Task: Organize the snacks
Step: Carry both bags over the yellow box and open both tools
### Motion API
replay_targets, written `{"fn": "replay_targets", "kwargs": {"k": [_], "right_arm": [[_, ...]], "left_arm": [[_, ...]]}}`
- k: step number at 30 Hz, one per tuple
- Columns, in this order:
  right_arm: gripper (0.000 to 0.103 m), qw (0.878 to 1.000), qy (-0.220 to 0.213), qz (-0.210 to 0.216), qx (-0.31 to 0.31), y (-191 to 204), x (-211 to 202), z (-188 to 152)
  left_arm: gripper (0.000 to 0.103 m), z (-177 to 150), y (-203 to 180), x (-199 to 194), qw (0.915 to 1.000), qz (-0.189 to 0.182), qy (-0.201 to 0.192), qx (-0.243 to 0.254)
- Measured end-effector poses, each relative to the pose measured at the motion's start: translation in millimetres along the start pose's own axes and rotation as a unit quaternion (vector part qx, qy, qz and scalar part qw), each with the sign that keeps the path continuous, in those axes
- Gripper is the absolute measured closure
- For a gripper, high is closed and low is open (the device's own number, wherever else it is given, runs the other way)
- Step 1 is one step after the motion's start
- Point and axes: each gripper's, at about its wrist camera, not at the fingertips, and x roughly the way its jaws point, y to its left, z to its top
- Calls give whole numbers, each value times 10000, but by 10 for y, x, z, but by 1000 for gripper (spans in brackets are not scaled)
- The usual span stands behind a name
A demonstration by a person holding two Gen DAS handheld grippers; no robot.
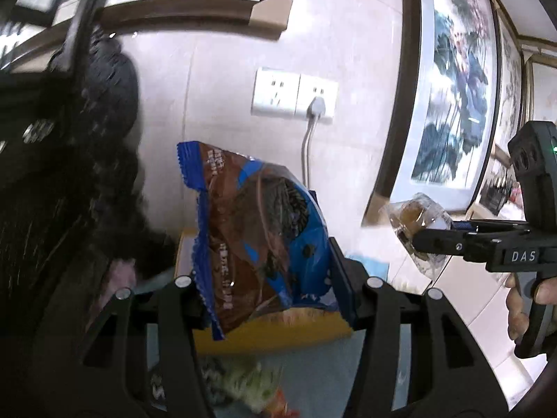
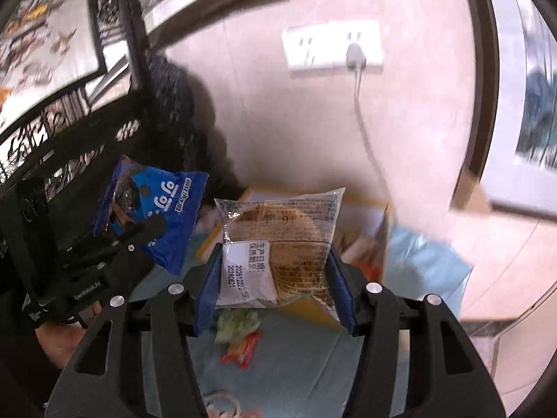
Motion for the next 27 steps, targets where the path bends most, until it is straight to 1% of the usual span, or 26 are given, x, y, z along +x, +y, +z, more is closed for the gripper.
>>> {"fn": "replay_targets", "kwargs": {"k": [4,6,9,16,17,18,19,21,25,27], "right_arm": [[47,9998,-147,-163,-6,-154,12,373],[47,9996,-164,-237,-6,-213,56,478],[47,9994,-77,-338,-3,-285,215,555],[46,9987,141,-467,129,-386,659,527],[45,9988,183,-435,140,-398,727,512],[43,9986,262,-434,162,-417,806,497],[40,9976,387,-529,203,-443,895,465],[39,9968,454,-583,315,-479,955,418],[39,9970,515,-498,298,-451,972,277],[39,9967,567,-429,392,-445,980,183]], "left_arm": [[49,387,-8,259,9999,5,-32,125],[49,506,15,399,9998,53,0,181],[49,578,77,610,9996,145,146,210],[48,561,188,1018,9975,466,447,273],[39,531,222,1114,9965,564,571,242],[13,493,247,1175,9951,674,683,219],[4,459,271,1239,9932,828,779,236],[2,405,301,1288,9904,1042,857,306],[2,293,375,1266,9886,1121,966,267],[2,220,427,1236,9877,1165,1028,170]]}}
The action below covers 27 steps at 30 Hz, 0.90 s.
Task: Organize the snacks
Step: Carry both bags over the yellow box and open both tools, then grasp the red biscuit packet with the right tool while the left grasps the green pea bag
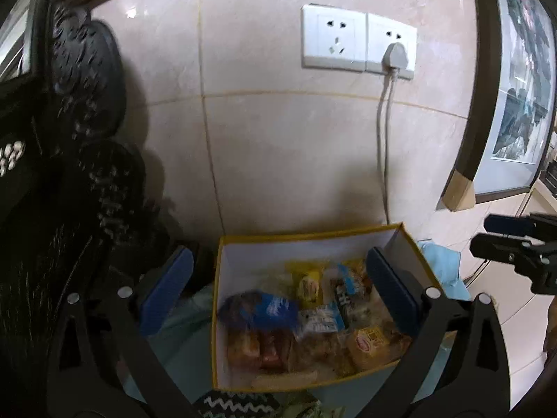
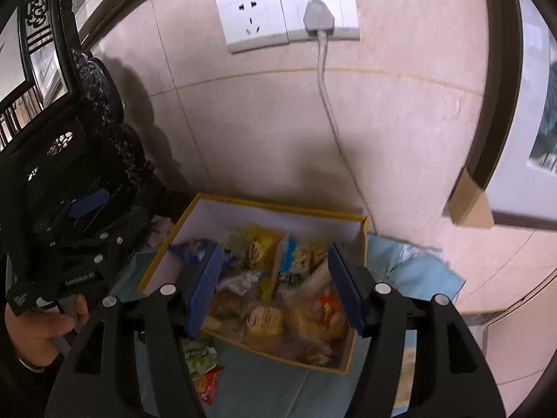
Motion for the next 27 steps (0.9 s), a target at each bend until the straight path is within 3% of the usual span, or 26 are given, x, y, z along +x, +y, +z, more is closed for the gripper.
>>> {"fn": "replay_targets", "kwargs": {"k": [6,11,15,20,27], "right_arm": [[39,9990,194,384,-104,219,29,-474],[37,9929,915,632,-421,556,354,-1397],[37,9856,1397,735,-612,770,563,-1918],[37,9819,1623,768,-611,864,682,-2139],[37,9809,1718,753,-506,856,675,-2263]], "left_arm": [[2,-470,108,-136,9993,-155,262,-193],[2,-1311,198,-61,9952,-387,896,-99],[2,-1646,257,-17,9912,-536,1198,-191],[2,-1828,149,129,9853,-606,1594,-94],[2,-2004,-80,432,9801,-747,1838,-14]]}}
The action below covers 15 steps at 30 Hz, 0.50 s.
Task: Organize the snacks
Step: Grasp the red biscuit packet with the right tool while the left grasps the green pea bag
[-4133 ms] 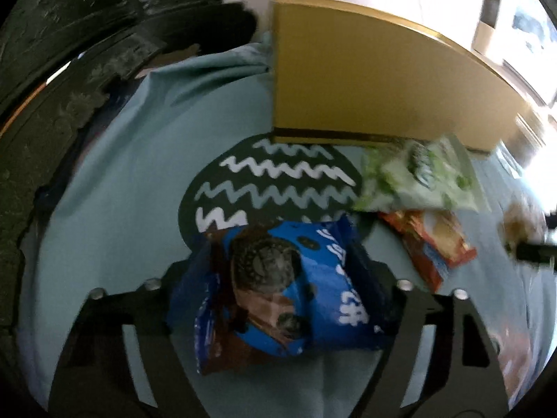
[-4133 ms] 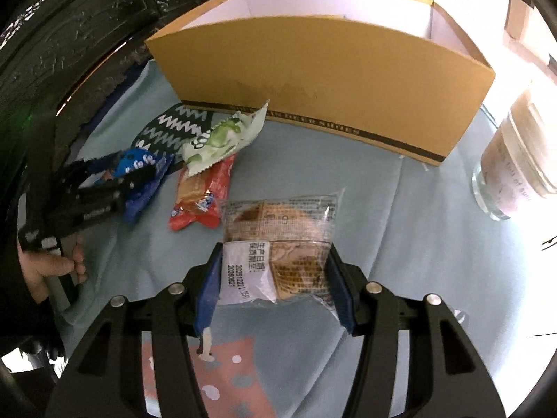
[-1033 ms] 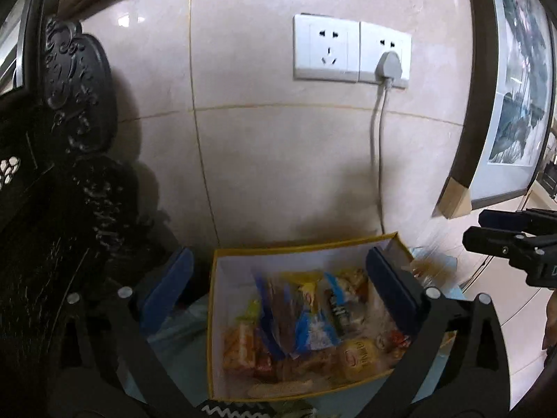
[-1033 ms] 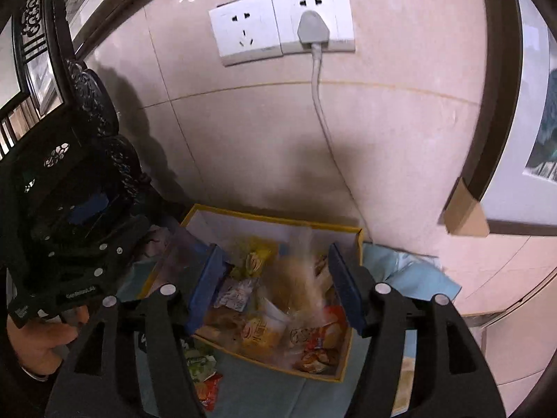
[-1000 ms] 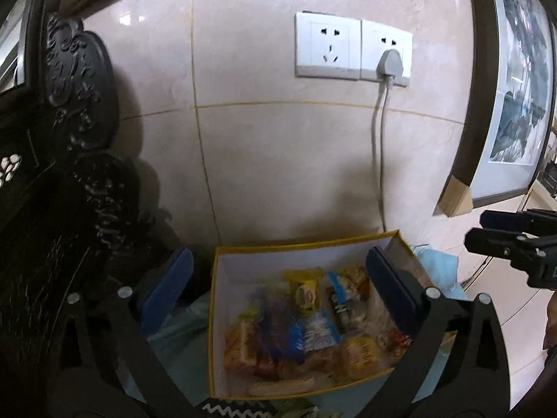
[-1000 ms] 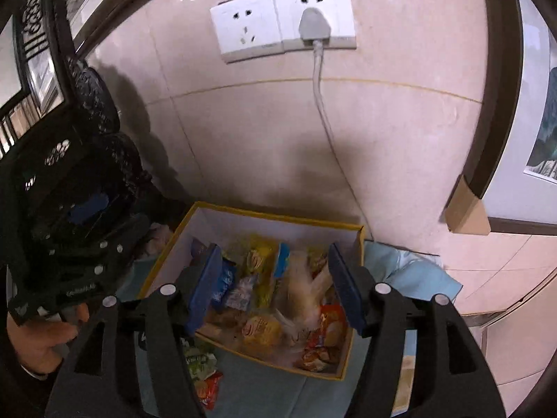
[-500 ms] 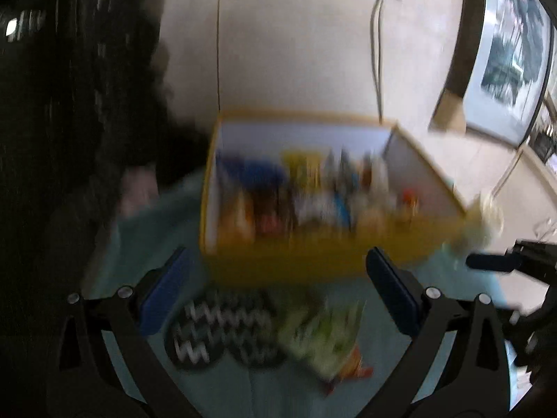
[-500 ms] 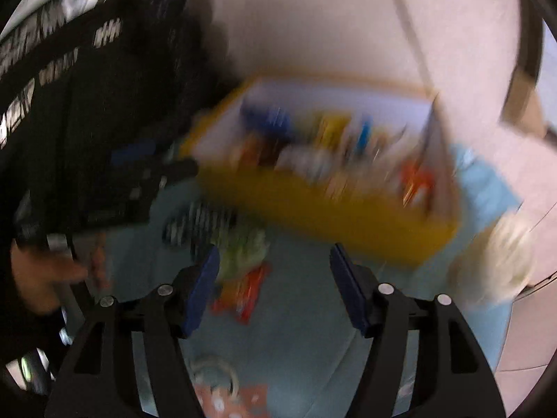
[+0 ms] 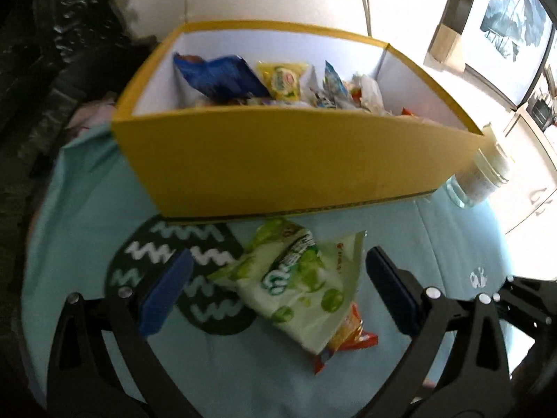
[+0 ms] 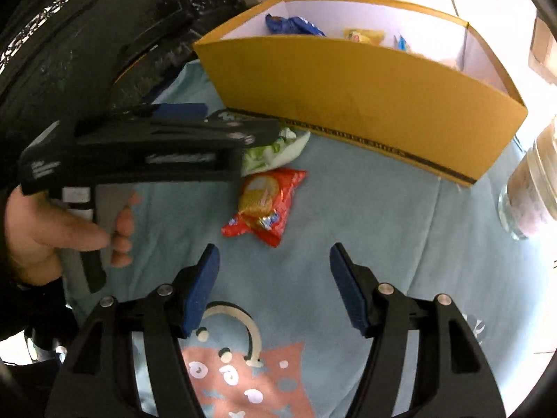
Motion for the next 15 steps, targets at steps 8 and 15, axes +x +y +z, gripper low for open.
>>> {"fn": "replay_targets", "kwargs": {"k": [8,15], "right_arm": [[37,9997,106,-218,77,-1,182,30],[37,9997,133,-149,-125,193,438,214]], "left_arm": [[2,-61,98,390,9988,284,368,-139],[2,-189,498,376,9973,370,413,-471]]}}
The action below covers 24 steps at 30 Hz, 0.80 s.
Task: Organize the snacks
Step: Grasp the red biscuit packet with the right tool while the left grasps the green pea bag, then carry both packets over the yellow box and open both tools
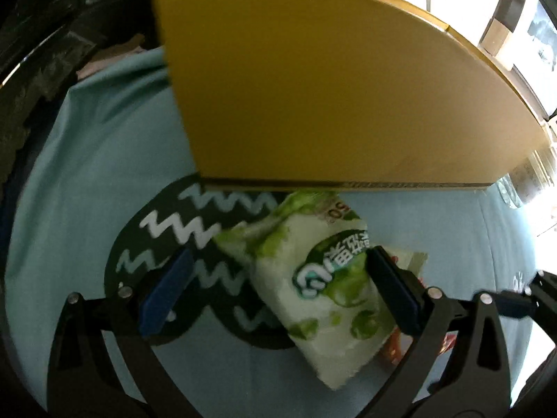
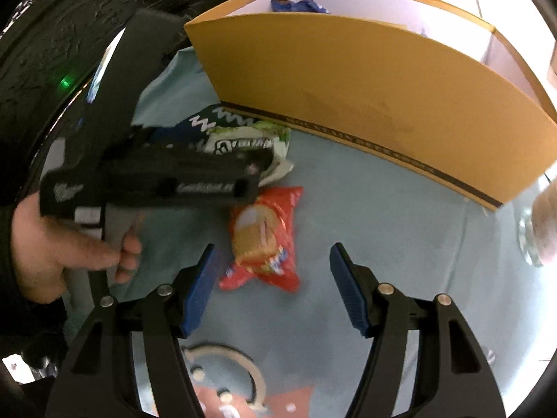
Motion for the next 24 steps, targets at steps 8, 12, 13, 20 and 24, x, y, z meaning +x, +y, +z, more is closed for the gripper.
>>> {"fn": "replay_targets", "kwargs": {"k": [8,12,13,20,24], "right_arm": [[35,9966,201,-491,-625,189,388,60],[58,9955,186,-598,-712,139,340,58],[58,9964,187,-544,-619,93,328,66],[58,9970,86,-604,-472,-12,228,-46],[58,9979,79,-528,-380,-47,203,-60]], "left_arm": [[2,-51,64,-23,9999,-21,-141,7],[2,-87,88,-4,9998,-64,-165,-52],[2,-94,89,-3,9998,-66,-177,-65],[2,-126,-88,-27,9994,96,-345,-11],[2,-108,-210,-68,9990,-102,-424,-64]]}}
